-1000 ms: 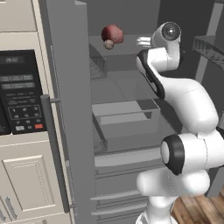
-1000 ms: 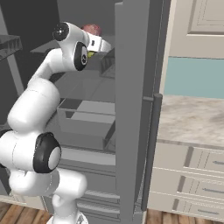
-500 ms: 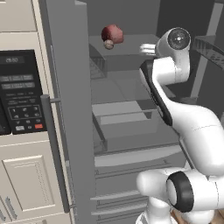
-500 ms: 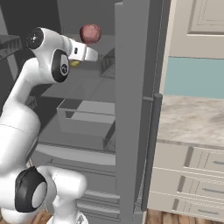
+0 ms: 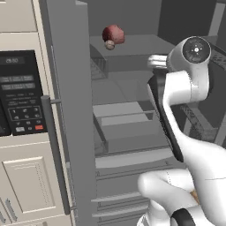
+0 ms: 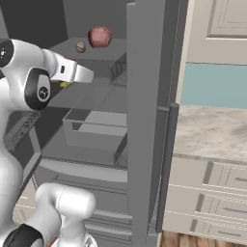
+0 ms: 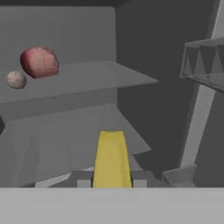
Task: Pick the egg and butter from the fridge and place them by the bowl for mixing.
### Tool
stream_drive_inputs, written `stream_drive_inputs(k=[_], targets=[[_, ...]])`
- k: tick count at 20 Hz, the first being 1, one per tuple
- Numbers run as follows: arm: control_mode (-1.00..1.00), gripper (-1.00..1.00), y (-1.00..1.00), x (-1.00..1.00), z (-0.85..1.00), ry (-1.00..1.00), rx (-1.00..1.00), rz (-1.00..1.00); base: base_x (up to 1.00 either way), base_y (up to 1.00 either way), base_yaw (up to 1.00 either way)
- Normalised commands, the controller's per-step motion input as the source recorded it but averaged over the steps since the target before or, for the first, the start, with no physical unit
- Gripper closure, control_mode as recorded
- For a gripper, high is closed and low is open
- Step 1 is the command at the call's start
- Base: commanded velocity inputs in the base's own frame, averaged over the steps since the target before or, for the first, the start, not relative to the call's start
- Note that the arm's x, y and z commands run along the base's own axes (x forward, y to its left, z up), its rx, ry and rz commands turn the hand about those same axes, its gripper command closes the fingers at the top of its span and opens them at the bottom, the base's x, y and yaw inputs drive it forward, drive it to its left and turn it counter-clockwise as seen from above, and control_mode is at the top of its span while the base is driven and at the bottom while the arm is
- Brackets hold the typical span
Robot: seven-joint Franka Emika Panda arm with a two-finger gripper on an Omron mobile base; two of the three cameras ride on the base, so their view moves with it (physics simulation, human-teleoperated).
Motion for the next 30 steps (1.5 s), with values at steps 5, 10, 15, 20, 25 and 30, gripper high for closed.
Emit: stream_drive_inputs(k=[5, 10, 15, 20, 25, 30], targets=[[-1.00, 1.00, 0.00, -1.00, 0.00, 0.07, 0.06, -0.01, 0.00, 0.00, 0.00], [-1.00, 1.00, 0.00, -0.99, 0.00, 0.08, 0.03, 0.00, 0.00, 0.00, 0.00], [-1.00, 1.00, 0.04, -0.76, -0.04, 0.09, 0.00, 0.00, 0.00, 0.00, 0.00], [-1.00, 1.00, 0.15, -0.52, -0.10, 0.04, 0.00, 0.00, 0.00, 0.00, 0.00], [-1.00, 1.00, 0.03, -0.28, 0.00, 0.01, 0.00, 0.00, 0.00, 0.00, 0.00], [-1.00, 1.00, 0.00, -0.09, 0.00, 0.01, 0.00, 0.00, 0.00, 0.00, 0.00]])
